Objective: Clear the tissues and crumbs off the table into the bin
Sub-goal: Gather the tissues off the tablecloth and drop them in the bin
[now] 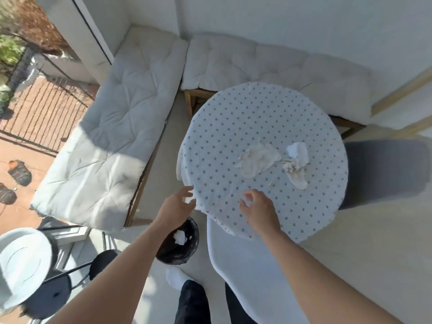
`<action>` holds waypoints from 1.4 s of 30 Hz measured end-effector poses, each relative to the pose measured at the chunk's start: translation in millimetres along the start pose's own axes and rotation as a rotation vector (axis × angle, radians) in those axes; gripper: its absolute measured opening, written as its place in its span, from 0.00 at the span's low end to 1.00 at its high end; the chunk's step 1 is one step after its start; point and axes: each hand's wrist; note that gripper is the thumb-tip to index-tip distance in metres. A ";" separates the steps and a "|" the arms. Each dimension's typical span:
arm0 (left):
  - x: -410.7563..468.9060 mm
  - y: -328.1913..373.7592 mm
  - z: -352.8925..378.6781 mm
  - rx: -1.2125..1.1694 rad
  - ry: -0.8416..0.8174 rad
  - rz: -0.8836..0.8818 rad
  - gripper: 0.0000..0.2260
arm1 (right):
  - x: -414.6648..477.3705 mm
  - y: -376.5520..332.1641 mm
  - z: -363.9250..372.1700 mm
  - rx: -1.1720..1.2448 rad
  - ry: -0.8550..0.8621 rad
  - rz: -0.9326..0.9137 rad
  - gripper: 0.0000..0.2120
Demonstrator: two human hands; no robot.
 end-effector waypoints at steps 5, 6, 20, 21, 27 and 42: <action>46.4 68.8 36.1 -0.049 -0.049 0.075 0.24 | 40.2 54.4 -65.1 0.024 0.075 0.046 0.17; 55.5 78.9 44.4 -0.026 -0.050 0.097 0.26 | 47.7 64.1 -74.5 0.035 0.084 0.058 0.18; 154.3 144.0 133.2 0.298 0.037 0.173 0.48 | 146.1 138.9 -111.5 -0.065 0.094 0.083 0.47; 156.1 147.6 140.2 0.293 0.057 0.159 0.48 | 152.6 139.6 -112.2 -0.074 0.084 0.085 0.49; 166.3 171.9 173.5 0.178 0.138 0.134 0.46 | 178.6 143.9 -114.5 -0.086 0.036 0.071 0.52; 195.3 209.2 192.5 0.210 0.124 0.307 0.11 | 184.4 157.8 -115.5 0.060 0.056 -0.053 0.20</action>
Point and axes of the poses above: each hand's wrist, its own x-axis towards the middle knuckle, its own z-axis out of the palm, y = z × x, and after that the axes turned 1 degree about y, right-handed
